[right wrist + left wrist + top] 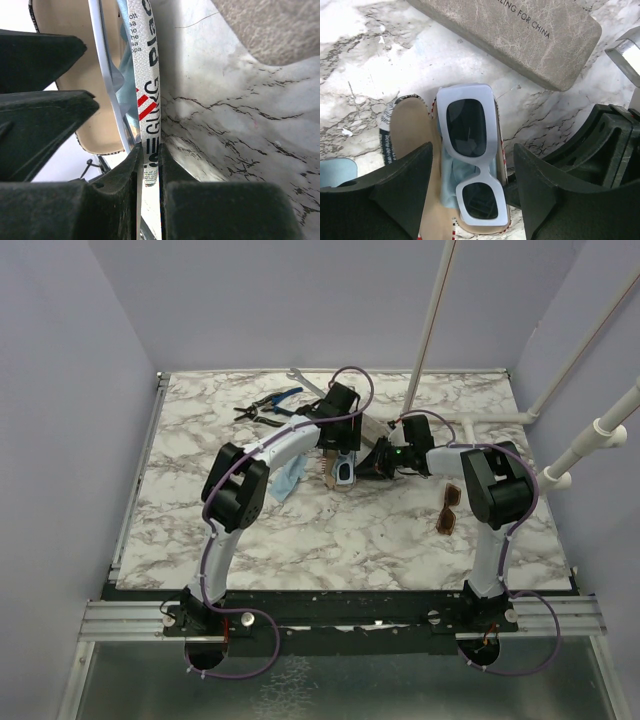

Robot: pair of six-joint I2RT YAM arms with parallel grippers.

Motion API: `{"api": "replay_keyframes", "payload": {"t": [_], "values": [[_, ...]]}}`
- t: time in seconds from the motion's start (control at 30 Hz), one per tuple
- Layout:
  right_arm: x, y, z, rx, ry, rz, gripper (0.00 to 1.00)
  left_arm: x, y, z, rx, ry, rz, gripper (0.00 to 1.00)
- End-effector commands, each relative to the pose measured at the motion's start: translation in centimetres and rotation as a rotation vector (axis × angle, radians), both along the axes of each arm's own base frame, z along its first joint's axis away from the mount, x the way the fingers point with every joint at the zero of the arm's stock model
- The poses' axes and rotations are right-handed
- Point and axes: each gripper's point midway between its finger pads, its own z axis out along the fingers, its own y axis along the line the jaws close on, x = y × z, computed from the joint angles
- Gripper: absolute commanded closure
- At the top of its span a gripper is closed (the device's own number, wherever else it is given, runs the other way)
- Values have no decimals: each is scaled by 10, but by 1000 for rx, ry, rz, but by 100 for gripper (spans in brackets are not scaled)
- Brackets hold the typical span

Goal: Organize the sunglasses
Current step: Place the sunglasses in the sunglasses case.

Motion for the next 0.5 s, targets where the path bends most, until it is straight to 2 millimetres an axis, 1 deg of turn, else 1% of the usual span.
{"api": "replay_keyframes", "payload": {"t": [0.0,0.1,0.17,0.23,0.3,0.33,0.37,0.4,0.47], "values": [[0,-4,-11,-43,17,-11,86,-2,5,29,-11,-21,-18,33],[1,-4,-10,-45,14,-11,87,-2,2,42,-21,-36,-35,33],[0,-4,-10,-45,14,-10,87,-2,-2,60,-36,-61,-79,34],[1,-4,-10,-47,12,-10,87,-3,-2,77,-40,-91,-124,35],[2,-4,-10,-48,9,-11,87,-1,6,94,-34,-122,-161,37],[2,-5,-10,-48,9,-10,87,1,15,99,-25,-136,-170,38],[1,-5,-10,-49,10,-9,87,6,28,101,-5,-143,-156,41],[1,-5,-11,-51,10,-10,87,11,45,100,23,-146,-134,43],[2,-5,-10,-51,5,-8,87,20,84,93,101,-153,-67,50]]}}
